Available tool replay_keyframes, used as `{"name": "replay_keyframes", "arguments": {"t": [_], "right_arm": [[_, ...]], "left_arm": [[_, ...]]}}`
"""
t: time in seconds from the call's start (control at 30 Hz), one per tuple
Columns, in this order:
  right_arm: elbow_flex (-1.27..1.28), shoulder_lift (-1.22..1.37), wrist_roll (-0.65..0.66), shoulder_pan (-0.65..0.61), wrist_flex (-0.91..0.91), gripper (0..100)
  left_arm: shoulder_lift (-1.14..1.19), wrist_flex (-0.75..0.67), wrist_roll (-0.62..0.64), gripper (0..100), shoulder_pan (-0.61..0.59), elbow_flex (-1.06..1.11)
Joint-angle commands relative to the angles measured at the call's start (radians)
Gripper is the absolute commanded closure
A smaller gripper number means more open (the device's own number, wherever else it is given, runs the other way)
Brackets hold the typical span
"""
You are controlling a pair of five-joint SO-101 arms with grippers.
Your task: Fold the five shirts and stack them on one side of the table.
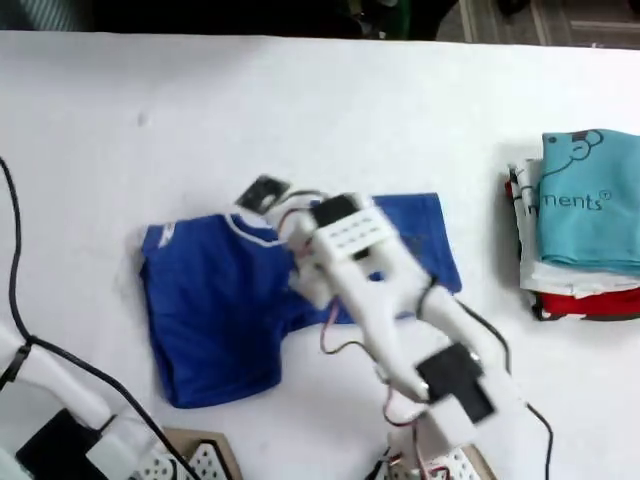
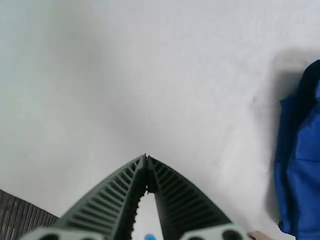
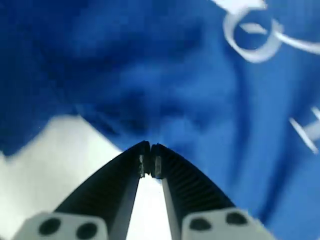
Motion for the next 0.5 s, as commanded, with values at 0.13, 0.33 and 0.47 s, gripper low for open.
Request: {"name": "replay_keyframes", "arguments": {"t": [0.13,0.33,0.47], "right_arm": [[0.002,0.154,-0.060,-0.170,-0.050,98.1],[-0.002,0.015,-0.060,-0.208,0.004,98.1],[-0.012,-0.130,-0.060,-0.211,-0.031,98.1]], "left_arm": [[-0.035,0.003,0.000,98,-0.082,-0.029],[-0.035,0.003,-0.002,98,-0.107,-0.029],[-0.035,0.002,-0.002,98,-0.101,-0.029]]}}
